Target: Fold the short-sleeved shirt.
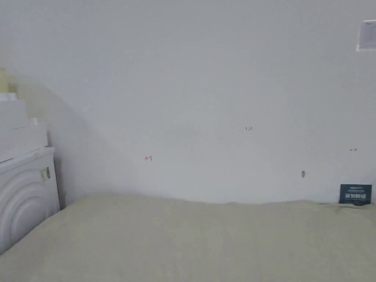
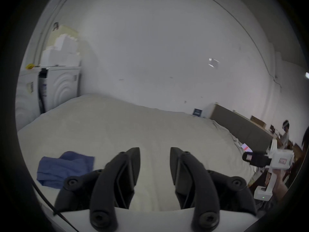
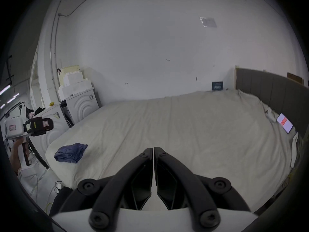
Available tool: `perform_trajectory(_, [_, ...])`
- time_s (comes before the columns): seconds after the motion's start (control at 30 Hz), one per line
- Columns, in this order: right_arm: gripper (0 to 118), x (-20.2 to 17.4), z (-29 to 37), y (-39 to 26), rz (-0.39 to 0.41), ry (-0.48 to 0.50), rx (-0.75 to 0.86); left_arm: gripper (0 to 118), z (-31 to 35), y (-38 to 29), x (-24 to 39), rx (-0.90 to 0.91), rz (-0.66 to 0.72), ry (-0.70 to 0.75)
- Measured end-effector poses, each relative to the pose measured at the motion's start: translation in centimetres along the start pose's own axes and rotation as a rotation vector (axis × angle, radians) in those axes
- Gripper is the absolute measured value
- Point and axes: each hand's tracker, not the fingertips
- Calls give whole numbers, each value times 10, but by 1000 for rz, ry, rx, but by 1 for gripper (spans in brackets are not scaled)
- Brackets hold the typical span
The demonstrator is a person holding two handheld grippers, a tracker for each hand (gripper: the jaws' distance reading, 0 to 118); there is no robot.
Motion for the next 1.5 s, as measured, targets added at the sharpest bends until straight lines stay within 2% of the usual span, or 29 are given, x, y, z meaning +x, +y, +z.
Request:
perform_trajectory(0.1, [1,-4,11,1,32,-21,29,19,-3,-10,30,11,-128,32])
perform_trajectory(0.2, [1,-9,19,-3,84,-32,47,11,1,-23,52,18,-256,55])
perform_trajectory(0.27, [1,-13,17,-6,111,-35,43,2,6,-29,61,30,-289,113])
perform_trajectory(0.47, [1,-15,7,-11,108,-29,25,1,8,-31,61,21,-323,136])
perform_trajectory(0.7, [3,-15,7,-9,106,-4,39,1,10,-21,48,23,-274,143])
perform_trajectory(0.77, [17,-18,8,-6,114,-5,31,13,12,-17,47,36,-267,146])
perform_trajectory(0.8, [33,-19,8,-6,121,-7,39,25,14,-15,46,41,-265,148])
perform_trajectory(0.83, [58,-19,9,-5,128,-3,47,49,15,-13,46,46,-257,155])
perform_trajectory(0.87, [70,-20,8,-3,131,0,51,67,17,-11,46,52,-250,148])
perform_trajectory(0.9, [76,-21,8,-2,134,-1,54,77,18,-10,44,57,-237,136])
perform_trajectory(0.97, [77,-22,7,0,139,-2,62,81,17,-7,42,55,-215,137])
perform_trajectory(1.03, [78,-24,7,1,146,-3,77,109,16,-8,41,65,-205,144])
perform_trajectory(1.07, [82,-25,6,2,152,-13,90,117,15,-7,41,67,-201,149])
perform_trajectory(1.13, [102,-26,4,4,177,-36,101,118,15,-6,41,74,-198,156])
perform_trajectory(1.2, [113,-27,2,6,180,-52,114,118,15,-5,40,82,-196,157])
perform_trajectory(1.5, [113,-25,-1,9,171,-89,112,118,8,-4,40,61,-218,182])
